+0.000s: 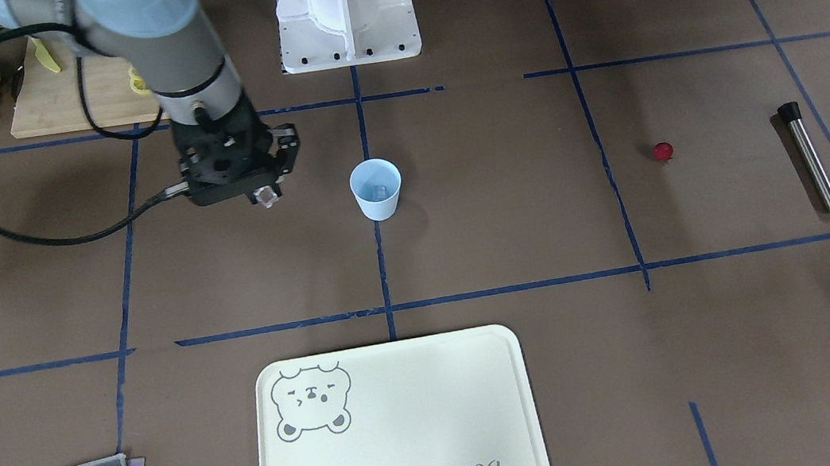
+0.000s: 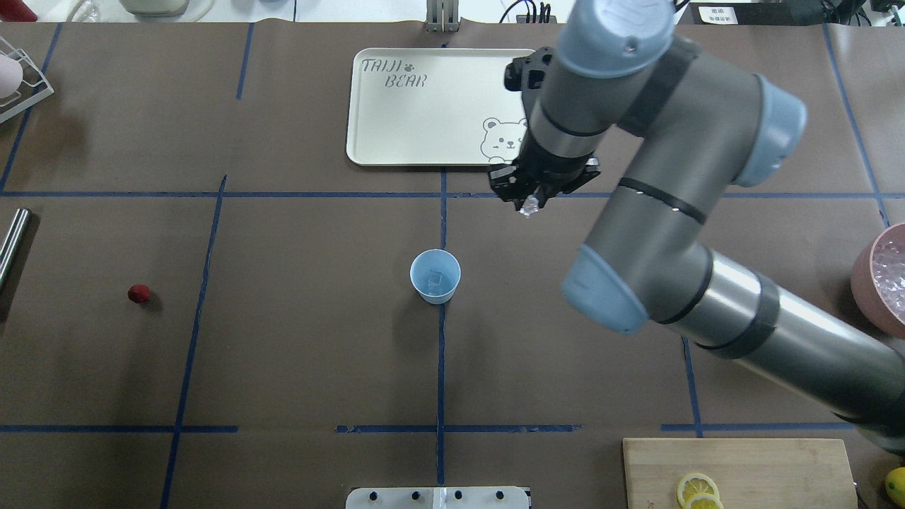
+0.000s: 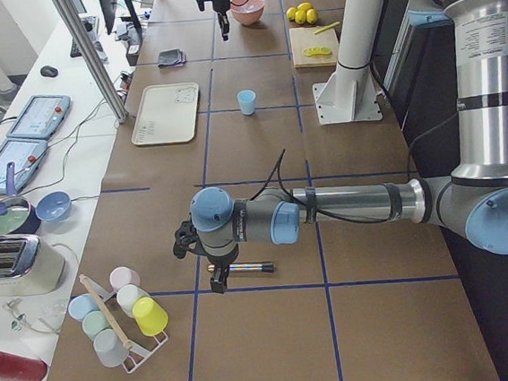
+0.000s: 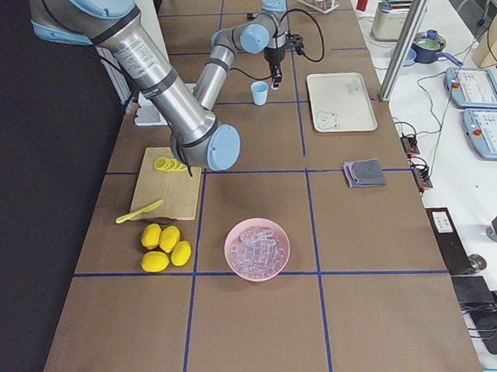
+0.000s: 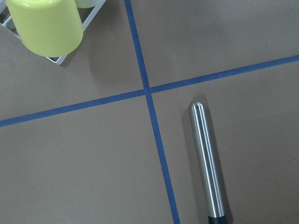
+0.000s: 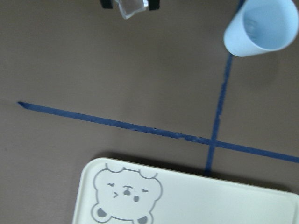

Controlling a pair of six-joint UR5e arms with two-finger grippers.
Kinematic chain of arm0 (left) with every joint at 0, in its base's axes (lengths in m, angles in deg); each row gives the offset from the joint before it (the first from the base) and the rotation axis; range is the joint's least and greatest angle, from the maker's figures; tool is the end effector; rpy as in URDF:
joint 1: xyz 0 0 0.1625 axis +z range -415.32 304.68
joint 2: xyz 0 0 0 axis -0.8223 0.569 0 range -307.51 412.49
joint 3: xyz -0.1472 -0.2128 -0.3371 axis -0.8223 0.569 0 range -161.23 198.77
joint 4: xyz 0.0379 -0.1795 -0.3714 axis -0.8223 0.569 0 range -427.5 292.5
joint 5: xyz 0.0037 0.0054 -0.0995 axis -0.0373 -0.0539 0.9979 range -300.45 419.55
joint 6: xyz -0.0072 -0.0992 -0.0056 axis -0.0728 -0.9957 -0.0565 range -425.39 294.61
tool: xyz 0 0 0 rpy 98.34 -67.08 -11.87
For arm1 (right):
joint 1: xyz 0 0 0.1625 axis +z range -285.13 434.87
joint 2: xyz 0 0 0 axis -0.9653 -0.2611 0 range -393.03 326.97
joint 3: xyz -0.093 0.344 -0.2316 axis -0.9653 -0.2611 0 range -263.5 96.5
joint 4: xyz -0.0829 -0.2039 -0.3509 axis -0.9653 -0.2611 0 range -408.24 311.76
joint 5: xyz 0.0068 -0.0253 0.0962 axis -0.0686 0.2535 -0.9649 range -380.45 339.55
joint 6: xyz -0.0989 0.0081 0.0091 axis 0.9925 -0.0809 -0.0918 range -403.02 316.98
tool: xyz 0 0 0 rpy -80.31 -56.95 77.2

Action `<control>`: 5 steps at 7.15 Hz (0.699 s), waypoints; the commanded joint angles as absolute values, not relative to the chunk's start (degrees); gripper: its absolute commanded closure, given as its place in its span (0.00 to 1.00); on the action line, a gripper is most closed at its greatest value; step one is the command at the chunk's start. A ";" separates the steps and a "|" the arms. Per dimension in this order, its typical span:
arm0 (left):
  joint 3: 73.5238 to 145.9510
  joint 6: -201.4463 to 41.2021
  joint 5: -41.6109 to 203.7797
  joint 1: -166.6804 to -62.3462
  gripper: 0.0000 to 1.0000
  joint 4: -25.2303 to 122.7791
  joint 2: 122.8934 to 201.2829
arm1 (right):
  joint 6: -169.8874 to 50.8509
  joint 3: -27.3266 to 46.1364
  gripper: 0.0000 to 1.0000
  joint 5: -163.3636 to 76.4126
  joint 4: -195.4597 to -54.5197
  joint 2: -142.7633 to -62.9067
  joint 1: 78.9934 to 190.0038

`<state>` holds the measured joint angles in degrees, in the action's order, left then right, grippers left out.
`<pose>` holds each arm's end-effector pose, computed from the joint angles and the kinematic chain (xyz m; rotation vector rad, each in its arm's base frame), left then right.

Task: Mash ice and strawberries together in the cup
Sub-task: 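Carry the pink ice bowl over the blue cup again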

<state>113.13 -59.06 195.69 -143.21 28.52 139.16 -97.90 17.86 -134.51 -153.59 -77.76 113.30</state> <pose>-0.0439 -0.4768 0.6359 0.1461 0.8006 0.1886 -0.4535 -0.4782 0.1368 0.1034 -0.8083 -0.0966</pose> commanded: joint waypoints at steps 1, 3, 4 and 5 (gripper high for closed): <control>113.16 -59.06 195.69 -143.21 0.00 28.56 139.24 | -108.37 7.94 0.99 -126.75 -153.45 -68.13 105.14; 112.99 -58.98 195.69 -143.21 0.00 28.47 139.24 | -109.37 5.36 0.99 -124.61 -153.45 -66.69 101.86; 112.81 -58.98 195.69 -143.21 0.00 28.47 139.24 | -109.29 5.27 0.99 -124.60 -153.54 -67.04 101.76; 112.81 -58.98 195.69 -143.21 0.00 28.47 139.24 | -109.29 5.27 0.98 -124.60 -153.54 -67.13 101.67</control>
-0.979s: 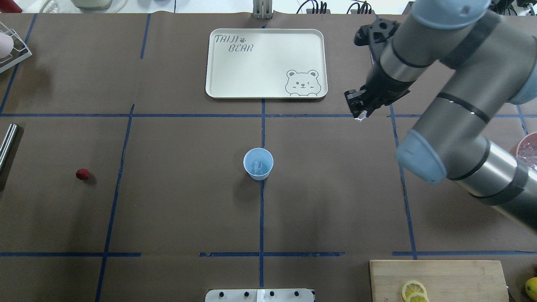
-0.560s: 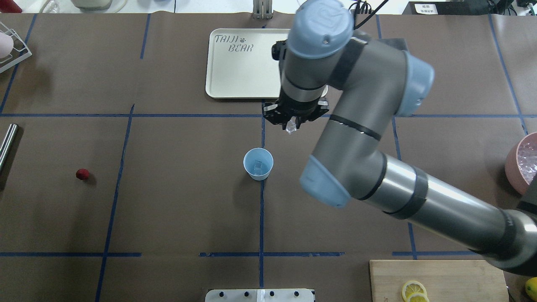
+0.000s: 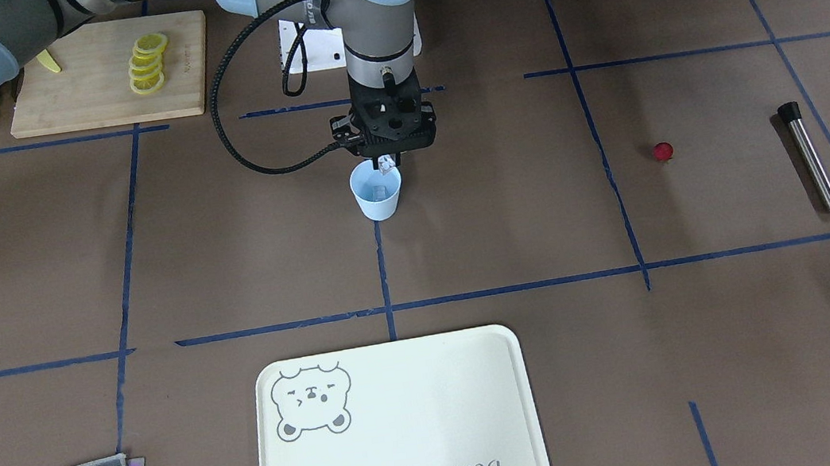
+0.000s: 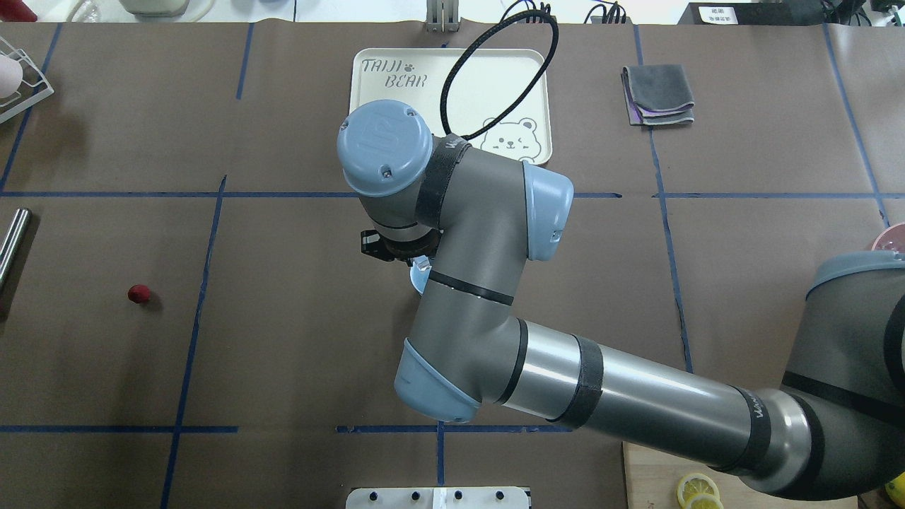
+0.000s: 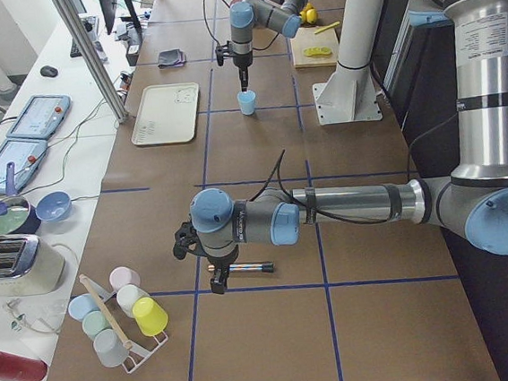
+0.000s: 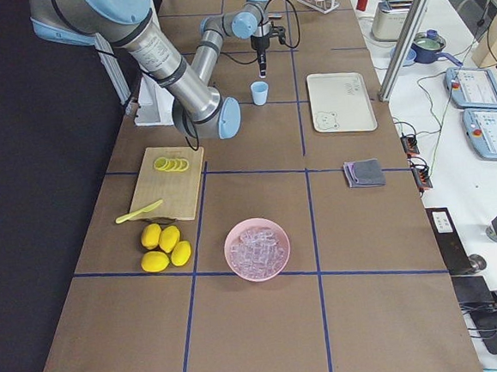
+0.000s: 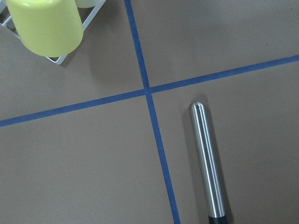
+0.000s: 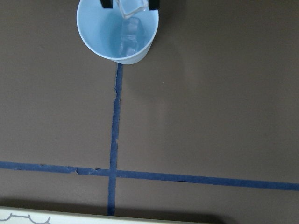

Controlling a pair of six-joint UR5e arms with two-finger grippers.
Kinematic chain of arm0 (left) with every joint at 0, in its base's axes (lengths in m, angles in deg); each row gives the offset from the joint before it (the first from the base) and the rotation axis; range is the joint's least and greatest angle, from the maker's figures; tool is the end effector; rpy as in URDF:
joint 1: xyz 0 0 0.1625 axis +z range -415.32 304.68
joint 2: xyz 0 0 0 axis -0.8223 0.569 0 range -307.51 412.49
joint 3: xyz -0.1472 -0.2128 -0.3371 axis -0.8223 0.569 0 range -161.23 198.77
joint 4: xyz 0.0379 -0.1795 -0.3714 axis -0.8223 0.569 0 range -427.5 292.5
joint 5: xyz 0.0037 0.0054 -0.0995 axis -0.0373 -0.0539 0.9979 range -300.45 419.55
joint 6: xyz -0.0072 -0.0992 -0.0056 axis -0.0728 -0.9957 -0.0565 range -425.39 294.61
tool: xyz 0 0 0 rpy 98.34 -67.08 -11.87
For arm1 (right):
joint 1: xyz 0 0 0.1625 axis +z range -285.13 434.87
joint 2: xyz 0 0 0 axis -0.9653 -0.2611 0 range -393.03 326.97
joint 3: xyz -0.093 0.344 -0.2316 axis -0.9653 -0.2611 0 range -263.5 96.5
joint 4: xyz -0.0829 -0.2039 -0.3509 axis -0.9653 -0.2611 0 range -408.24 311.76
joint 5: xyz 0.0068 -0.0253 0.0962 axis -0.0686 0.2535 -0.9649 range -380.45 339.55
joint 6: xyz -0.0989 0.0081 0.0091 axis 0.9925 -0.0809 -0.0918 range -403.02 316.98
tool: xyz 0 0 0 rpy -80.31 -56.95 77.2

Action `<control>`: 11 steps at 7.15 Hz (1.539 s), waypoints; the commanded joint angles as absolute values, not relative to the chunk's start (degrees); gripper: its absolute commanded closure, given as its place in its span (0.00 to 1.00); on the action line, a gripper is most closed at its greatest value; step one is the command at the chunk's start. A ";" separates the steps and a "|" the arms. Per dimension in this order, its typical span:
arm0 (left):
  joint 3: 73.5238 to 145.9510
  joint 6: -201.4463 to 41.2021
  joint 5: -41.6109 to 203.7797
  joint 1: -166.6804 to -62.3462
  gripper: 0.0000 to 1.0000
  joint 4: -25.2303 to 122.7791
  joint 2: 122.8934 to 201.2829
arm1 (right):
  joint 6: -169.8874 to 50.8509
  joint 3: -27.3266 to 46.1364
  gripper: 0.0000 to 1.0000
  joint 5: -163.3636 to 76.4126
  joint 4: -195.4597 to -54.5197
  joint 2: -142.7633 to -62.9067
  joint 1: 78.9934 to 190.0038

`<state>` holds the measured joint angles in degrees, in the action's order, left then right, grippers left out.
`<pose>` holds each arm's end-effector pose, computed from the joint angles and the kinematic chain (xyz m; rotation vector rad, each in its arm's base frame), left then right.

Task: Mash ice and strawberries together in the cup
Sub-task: 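Carry the pink ice bowl over the blue cup again, then tip the bowl to pour ice into the cup, then withdraw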

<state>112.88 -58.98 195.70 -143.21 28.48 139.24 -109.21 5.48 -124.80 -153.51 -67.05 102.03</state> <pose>-0.0439 -0.4772 0.6375 0.1432 0.8008 0.1885 -0.5872 -0.4234 0.0899 0.0797 -0.7252 -0.0308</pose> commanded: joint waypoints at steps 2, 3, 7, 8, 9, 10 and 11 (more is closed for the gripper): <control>113.07 -58.98 195.69 -143.21 0.00 28.56 139.24 | -109.20 5.27 0.77 -124.43 -153.54 -67.48 101.67; 113.07 -58.98 195.69 -143.12 0.00 28.56 139.24 | -108.59 5.44 0.03 -122.51 -153.45 -68.35 101.59; 114.55 -59.15 195.69 -143.12 0.00 28.39 139.16 | -107.10 6.32 0.01 -122.84 -153.54 -68.36 103.50; 114.74 -58.98 195.52 -143.12 0.00 28.30 139.15 | -102.83 7.89 0.01 -125.02 -153.62 -69.75 107.52; 114.05 -59.41 195.08 -141.12 0.00 28.12 139.85 | -97.48 12.86 0.02 -130.61 -153.62 -74.64 112.70; 114.56 -59.68 195.08 -141.10 0.00 28.03 139.25 | -89.94 17.87 0.02 -134.50 -153.80 -80.52 118.14; 113.79 -59.59 195.34 -141.10 0.00 27.95 139.42 | -79.86 19.40 0.02 -137.49 -153.71 -86.06 124.81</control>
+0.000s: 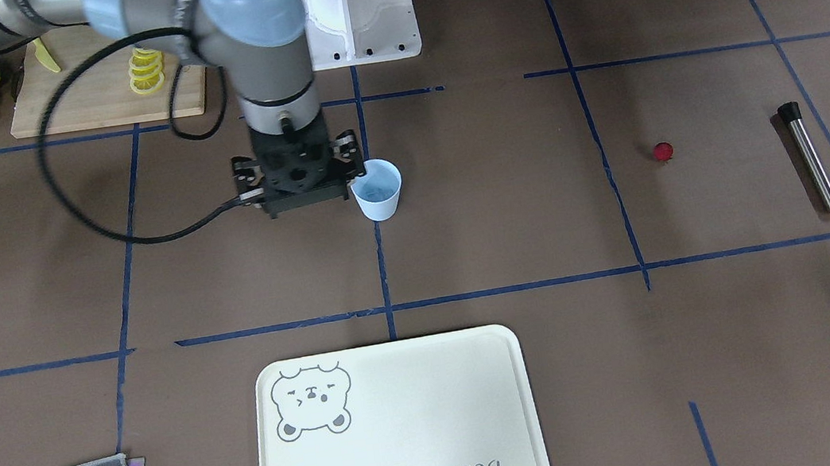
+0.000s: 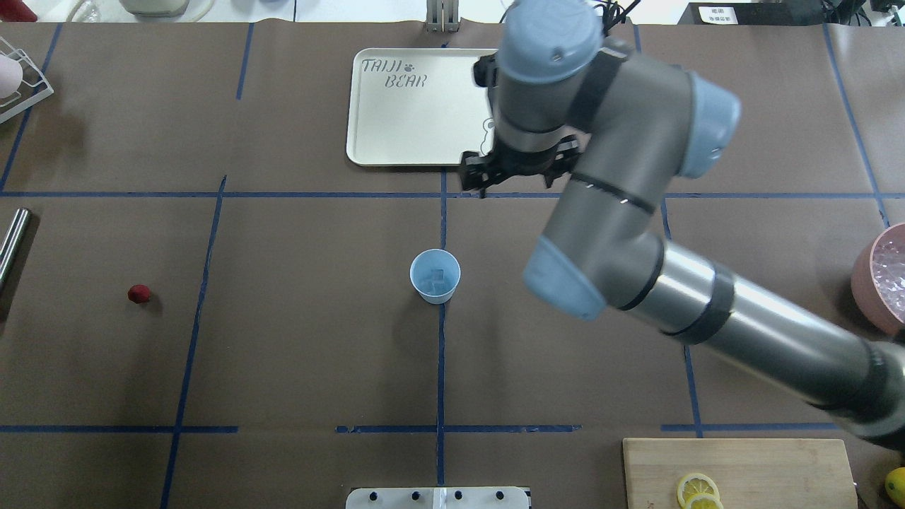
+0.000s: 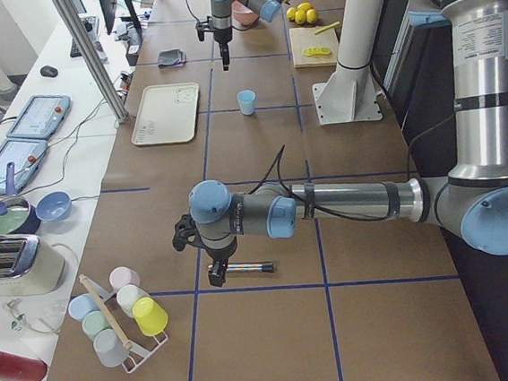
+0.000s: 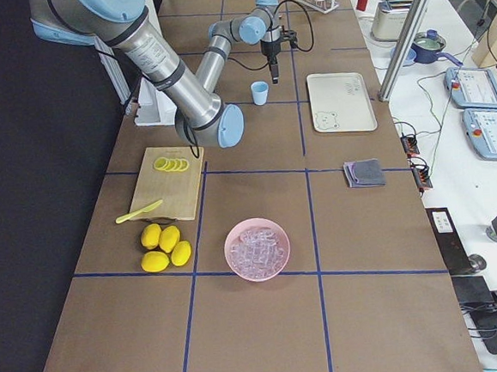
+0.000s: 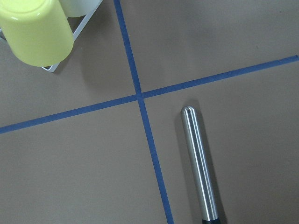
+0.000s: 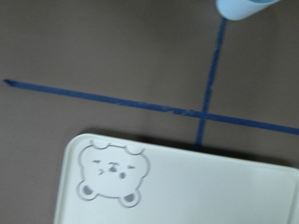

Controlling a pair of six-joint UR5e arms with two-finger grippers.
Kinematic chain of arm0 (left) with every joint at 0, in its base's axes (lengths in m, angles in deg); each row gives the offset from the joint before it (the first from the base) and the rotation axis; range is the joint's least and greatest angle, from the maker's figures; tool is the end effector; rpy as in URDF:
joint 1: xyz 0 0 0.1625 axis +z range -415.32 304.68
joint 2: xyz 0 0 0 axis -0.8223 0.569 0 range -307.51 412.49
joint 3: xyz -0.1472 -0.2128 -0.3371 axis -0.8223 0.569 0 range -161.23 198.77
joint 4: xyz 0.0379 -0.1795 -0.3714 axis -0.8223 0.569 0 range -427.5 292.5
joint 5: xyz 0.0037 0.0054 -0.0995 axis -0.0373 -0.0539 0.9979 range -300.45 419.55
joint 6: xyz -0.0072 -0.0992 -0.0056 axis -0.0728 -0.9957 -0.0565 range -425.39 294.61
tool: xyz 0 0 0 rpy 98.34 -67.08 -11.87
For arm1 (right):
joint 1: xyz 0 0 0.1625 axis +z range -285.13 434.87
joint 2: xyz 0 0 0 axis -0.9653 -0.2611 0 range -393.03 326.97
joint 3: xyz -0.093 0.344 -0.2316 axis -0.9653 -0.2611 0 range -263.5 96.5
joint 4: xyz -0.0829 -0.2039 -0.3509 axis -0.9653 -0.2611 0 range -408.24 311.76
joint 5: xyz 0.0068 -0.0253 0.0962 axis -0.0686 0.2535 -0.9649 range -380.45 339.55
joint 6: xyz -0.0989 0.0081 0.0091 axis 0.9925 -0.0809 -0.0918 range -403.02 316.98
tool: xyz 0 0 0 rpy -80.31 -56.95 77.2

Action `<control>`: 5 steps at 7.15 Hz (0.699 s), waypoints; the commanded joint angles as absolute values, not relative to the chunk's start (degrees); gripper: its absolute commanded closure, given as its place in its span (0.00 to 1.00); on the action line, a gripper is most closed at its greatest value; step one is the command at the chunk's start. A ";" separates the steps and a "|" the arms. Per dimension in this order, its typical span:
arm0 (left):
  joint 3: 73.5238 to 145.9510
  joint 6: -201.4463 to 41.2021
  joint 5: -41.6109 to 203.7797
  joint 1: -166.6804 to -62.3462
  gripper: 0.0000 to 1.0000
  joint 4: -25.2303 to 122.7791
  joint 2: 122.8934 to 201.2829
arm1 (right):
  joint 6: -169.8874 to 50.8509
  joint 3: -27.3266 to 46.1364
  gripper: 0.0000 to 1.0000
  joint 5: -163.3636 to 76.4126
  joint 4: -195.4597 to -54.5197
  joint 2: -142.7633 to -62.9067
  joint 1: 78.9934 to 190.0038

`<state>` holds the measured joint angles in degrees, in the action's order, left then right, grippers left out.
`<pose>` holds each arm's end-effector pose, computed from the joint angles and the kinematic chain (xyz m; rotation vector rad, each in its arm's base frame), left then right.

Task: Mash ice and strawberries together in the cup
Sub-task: 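Tip the bowl to pour ice into the cup, then withdraw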

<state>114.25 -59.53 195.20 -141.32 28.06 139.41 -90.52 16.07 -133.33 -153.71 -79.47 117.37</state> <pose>-0.0286 -0.4806 0.6255 0.1447 0.7947 0.2180 -0.4250 -0.5178 0.1686 0.1546 -0.7380 -0.1311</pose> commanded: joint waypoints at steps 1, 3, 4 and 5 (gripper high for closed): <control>113.95 -59.59 195.78 -141.10 0.00 27.51 139.24 | -66.97 19.16 0.02 -140.74 -153.89 -90.64 132.10; 113.34 -59.68 201.48 -141.10 0.00 24.98 138.98 | -47.59 15.92 0.01 -152.59 -153.45 -101.62 147.13; 113.34 -59.68 201.32 -141.19 0.00 24.52 138.72 | -41.15 14.86 0.01 -153.42 -153.27 -106.46 151.46; 113.34 -59.68 200.27 -141.45 0.00 24.43 138.80 | -35.86 14.24 0.01 -152.74 -153.36 -110.94 157.51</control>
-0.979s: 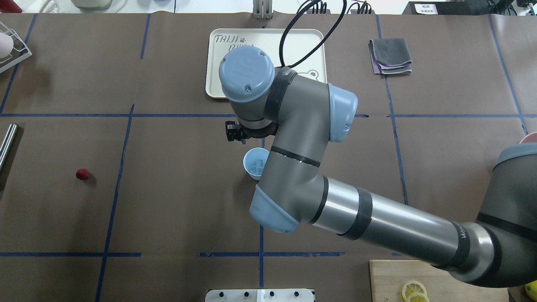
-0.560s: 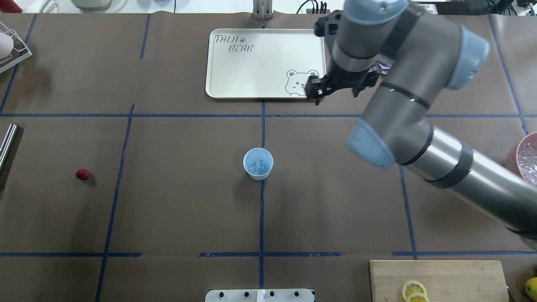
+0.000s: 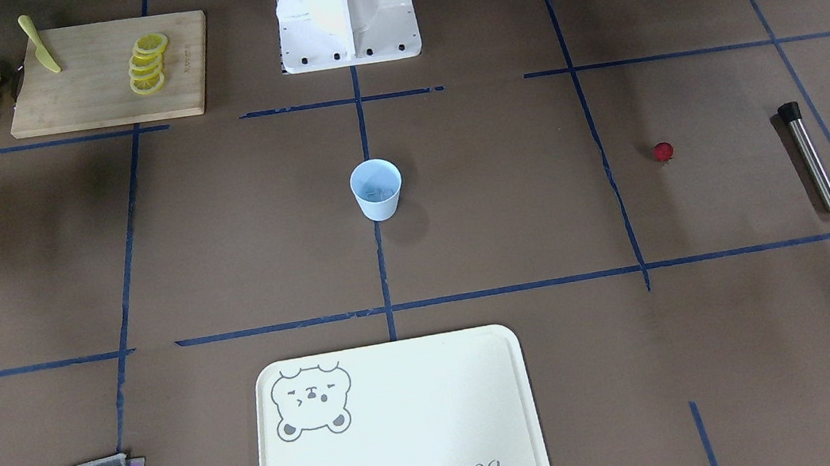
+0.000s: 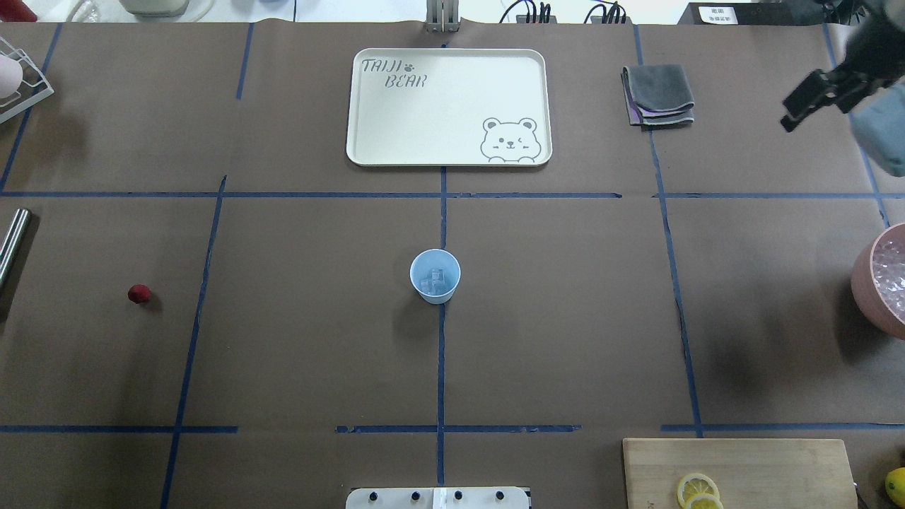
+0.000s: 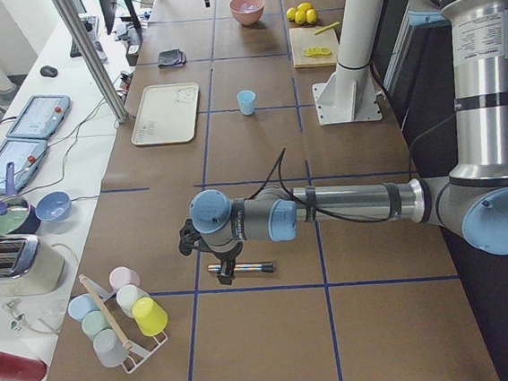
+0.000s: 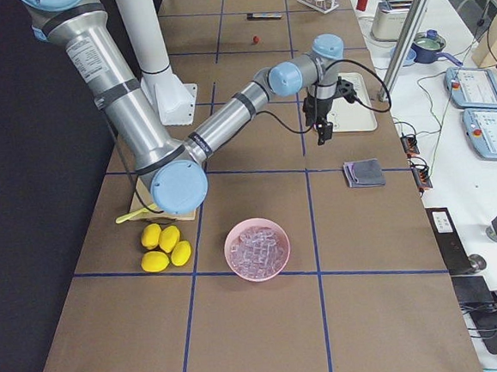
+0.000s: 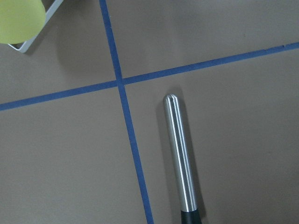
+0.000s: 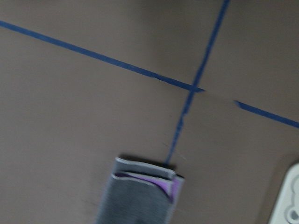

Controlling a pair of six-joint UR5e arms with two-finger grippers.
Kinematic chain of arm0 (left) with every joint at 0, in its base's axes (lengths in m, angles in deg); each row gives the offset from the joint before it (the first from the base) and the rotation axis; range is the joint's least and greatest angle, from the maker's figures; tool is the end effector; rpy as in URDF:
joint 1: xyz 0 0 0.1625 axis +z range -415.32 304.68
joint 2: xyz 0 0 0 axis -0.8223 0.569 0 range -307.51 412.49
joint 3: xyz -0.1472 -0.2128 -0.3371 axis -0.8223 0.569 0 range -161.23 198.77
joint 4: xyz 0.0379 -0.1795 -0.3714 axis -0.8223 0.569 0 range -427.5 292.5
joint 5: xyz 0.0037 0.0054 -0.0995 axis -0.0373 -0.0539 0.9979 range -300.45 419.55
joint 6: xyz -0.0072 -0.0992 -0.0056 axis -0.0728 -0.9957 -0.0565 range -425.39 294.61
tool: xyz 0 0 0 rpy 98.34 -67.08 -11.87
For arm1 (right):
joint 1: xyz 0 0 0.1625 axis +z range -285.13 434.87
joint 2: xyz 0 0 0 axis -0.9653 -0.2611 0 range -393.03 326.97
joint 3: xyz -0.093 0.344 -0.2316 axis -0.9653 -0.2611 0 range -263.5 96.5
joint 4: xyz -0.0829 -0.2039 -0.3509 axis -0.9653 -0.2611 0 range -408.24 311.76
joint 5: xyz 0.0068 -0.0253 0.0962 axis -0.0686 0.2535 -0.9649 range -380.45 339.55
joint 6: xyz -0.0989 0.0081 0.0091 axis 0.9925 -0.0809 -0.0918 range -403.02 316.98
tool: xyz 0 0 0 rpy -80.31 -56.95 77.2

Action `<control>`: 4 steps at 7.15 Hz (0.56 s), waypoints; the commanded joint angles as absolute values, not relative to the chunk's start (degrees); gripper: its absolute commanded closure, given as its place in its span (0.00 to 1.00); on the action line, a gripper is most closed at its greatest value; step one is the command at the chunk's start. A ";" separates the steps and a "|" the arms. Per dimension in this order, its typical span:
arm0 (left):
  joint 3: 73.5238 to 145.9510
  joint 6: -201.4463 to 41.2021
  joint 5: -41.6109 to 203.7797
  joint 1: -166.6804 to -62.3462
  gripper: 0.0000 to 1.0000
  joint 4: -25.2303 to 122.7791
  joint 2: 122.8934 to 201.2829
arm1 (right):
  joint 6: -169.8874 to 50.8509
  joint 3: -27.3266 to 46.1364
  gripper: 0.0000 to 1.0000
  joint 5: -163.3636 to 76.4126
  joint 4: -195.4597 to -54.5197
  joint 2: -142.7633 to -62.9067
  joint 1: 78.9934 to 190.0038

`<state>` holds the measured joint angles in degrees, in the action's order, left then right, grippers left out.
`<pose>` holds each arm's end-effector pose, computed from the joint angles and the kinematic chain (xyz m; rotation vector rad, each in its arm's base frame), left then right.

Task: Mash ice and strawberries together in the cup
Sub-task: 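Tip the bowl to pour ice into the cup, then withdraw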

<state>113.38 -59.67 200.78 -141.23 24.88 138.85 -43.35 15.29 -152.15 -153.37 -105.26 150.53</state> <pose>-0.0221 -0.4711 0.6363 0.0674 0.8943 0.1857 -0.0819 -0.5910 0.4451 0.0970 -0.7466 -0.3054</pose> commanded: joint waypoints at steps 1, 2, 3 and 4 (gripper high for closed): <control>114.03 -59.33 197.83 -142.32 0.00 24.60 138.72 | -29.63 14.06 0.00 -152.73 -153.27 -115.25 163.23; 114.13 -59.41 192.32 -142.24 0.00 24.69 138.89 | -23.57 13.36 0.00 -152.64 -153.19 -119.73 166.33; 114.39 -59.59 188.00 -142.24 0.00 25.48 139.59 | -23.16 12.74 0.00 -152.99 -152.58 -124.13 168.71; 114.39 -59.50 188.13 -142.24 0.00 25.57 139.68 | -23.94 12.74 0.00 -152.91 -147.78 -128.35 169.00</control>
<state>114.27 -59.51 190.08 -142.20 25.24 139.37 -24.47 13.03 -152.87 -151.60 -123.03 167.38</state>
